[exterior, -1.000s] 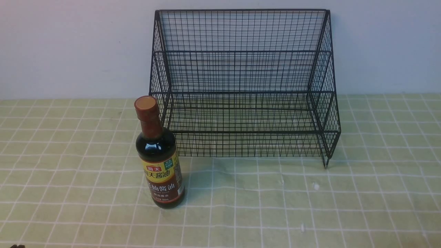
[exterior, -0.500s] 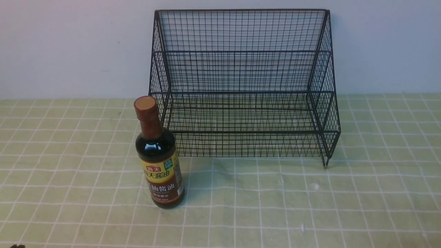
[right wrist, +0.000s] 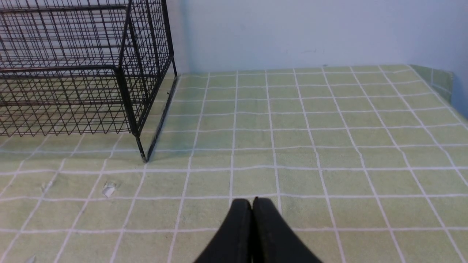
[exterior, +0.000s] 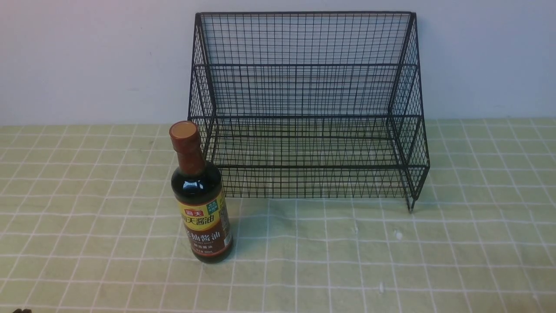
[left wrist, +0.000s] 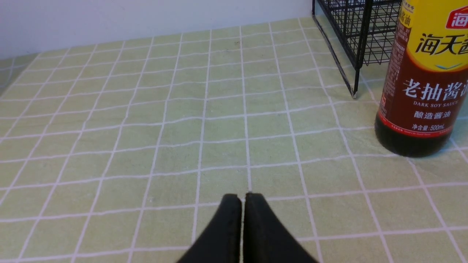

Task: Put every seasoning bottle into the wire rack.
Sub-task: Use the left arm to grab the condiment bottle closest to it

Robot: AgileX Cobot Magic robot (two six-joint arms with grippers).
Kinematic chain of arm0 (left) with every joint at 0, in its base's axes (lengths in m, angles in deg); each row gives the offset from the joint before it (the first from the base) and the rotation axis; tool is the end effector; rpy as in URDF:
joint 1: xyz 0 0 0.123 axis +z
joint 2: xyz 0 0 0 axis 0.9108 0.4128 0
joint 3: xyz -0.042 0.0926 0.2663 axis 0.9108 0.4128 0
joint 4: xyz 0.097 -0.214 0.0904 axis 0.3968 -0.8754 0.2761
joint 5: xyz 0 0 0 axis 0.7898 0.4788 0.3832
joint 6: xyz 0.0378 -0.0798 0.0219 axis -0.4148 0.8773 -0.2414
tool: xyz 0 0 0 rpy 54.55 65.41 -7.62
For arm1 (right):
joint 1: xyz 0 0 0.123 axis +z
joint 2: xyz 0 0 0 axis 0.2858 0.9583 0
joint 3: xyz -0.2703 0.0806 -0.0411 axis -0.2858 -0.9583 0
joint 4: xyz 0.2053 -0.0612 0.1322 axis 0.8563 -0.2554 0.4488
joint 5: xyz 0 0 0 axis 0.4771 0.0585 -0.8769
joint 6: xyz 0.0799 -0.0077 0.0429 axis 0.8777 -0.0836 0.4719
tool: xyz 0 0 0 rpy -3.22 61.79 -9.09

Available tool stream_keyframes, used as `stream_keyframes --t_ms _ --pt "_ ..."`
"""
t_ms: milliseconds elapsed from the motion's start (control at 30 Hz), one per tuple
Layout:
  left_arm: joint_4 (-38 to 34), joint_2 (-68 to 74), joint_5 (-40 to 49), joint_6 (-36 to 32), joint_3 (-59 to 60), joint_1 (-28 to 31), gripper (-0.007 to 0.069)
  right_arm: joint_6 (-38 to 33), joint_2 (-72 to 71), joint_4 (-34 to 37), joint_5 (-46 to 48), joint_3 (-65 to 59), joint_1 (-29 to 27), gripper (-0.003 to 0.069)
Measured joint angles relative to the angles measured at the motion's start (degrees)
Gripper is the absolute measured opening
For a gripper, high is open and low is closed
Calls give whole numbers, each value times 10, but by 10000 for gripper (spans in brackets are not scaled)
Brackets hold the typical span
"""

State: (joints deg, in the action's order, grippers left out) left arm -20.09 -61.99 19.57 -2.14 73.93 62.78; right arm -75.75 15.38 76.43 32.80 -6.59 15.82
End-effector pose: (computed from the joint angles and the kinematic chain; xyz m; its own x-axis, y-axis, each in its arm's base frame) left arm 0.0524 -0.0006 0.1704 -0.3020 0.0585 -0.9515 0.0417 0.9980 0.0481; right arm 0.0517 -0.0022 0.1723 -0.3069 0.0793 -0.9485 0.0528 0.9964 0.0662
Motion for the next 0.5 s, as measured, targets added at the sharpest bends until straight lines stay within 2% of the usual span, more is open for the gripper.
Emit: stream_keyframes --t_ms 333,500 --pt "4 0 -2 0 0 0 -6 0 0 0 -1 0 0 -15" --pt "-34 0 -79 30 2 0 -6 0 0 0 -1 0 0 -15"
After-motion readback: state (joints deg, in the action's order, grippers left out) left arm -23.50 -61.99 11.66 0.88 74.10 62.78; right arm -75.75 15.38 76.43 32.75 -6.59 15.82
